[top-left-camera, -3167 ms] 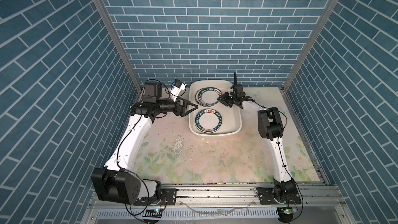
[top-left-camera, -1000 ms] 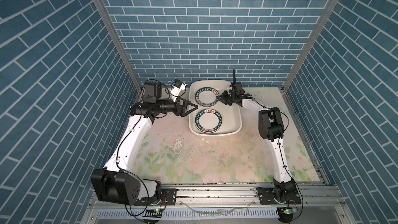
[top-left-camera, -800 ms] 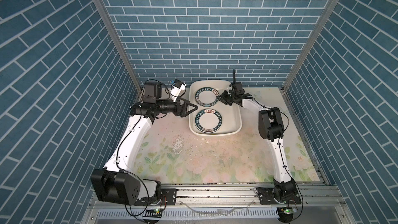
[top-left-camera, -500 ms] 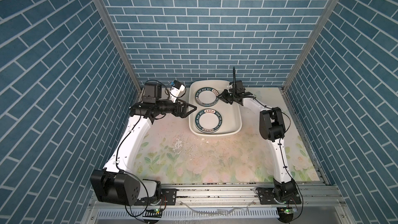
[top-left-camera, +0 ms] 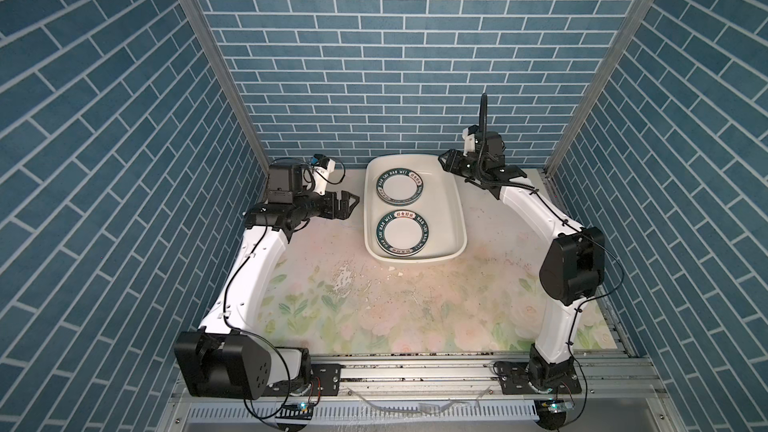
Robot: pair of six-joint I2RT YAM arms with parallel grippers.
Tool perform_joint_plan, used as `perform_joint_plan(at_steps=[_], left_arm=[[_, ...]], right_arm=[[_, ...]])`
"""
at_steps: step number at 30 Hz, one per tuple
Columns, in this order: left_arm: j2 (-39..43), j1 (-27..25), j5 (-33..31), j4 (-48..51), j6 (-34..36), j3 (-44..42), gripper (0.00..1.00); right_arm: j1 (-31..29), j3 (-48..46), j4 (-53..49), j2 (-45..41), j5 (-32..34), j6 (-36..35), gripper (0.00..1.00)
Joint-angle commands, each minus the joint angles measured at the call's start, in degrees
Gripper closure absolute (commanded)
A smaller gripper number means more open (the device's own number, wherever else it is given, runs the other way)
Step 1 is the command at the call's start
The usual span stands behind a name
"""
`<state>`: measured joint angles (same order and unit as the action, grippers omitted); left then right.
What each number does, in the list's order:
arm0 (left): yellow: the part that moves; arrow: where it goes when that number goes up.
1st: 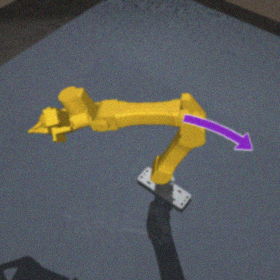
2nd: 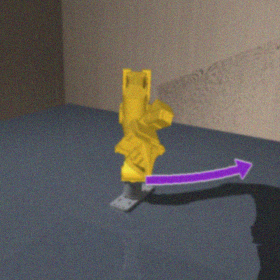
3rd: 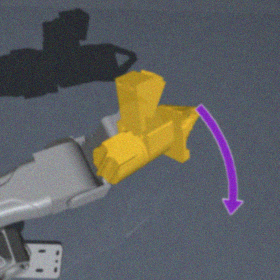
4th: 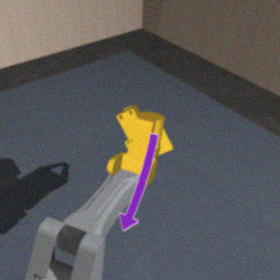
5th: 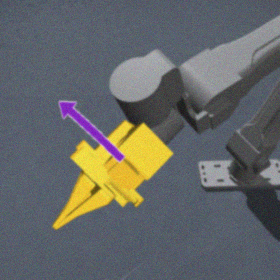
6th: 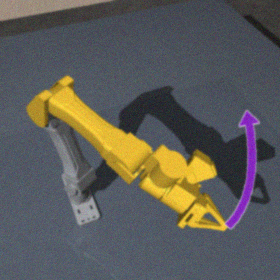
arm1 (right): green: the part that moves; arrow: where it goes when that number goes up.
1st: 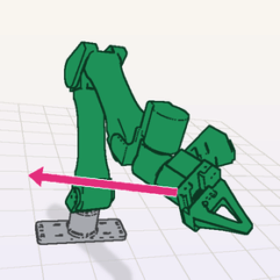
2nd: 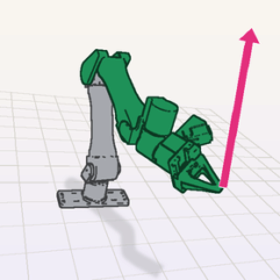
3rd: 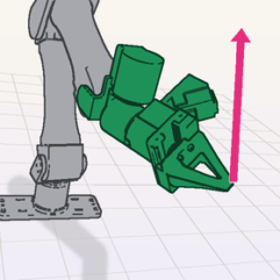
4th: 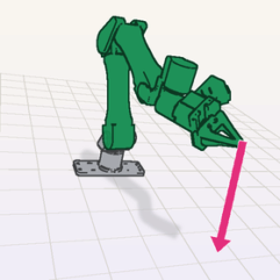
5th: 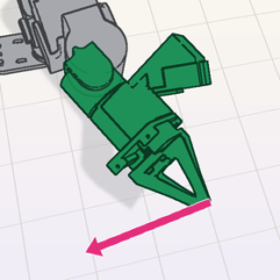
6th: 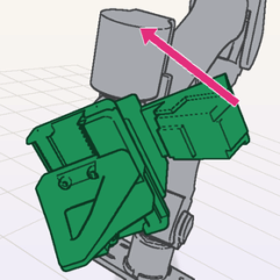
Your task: Place the plates into the plastic bin on the countertop
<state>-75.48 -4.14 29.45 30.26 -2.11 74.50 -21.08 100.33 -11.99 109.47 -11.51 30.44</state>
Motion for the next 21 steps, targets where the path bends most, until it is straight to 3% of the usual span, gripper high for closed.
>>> perform_joint_plan(at_steps=[1,5,8,10,16,21], left_arm=[[1.2,0.2,-8.2,-4.5,-3.9,-2.3,0.01],[1.7,0.2,-16.9,-10.2,-4.7,-6.7,0.00],[1.7,0.3,-21.7,-12.7,-2.9,-9.1,0.00],[1.7,0.5,-23.5,-16.0,-0.9,-11.5,0.00],[2.3,4.6,-21.5,-28.4,1.4,-20.9,0.00],[0.9,8.8,-18.1,-36.2,2.0,-27.6,0.00]], right_arm=[[1.9,-5.4,-1.8,-2.7,4.2,-4.3,0.12],[3.3,-21.2,11.6,-10.5,10.4,-8.3,0.03],[4.0,-34.2,25.2,-16.3,14.1,-12.4,0.01],[5.8,-39.3,28.4,-19.2,15.1,-13.3,0.01],[13.7,-50.3,31.0,-26.3,16.5,-16.4,0.01],[17.2,-58.5,34.0,-30.4,21.6,-21.5,0.01]])
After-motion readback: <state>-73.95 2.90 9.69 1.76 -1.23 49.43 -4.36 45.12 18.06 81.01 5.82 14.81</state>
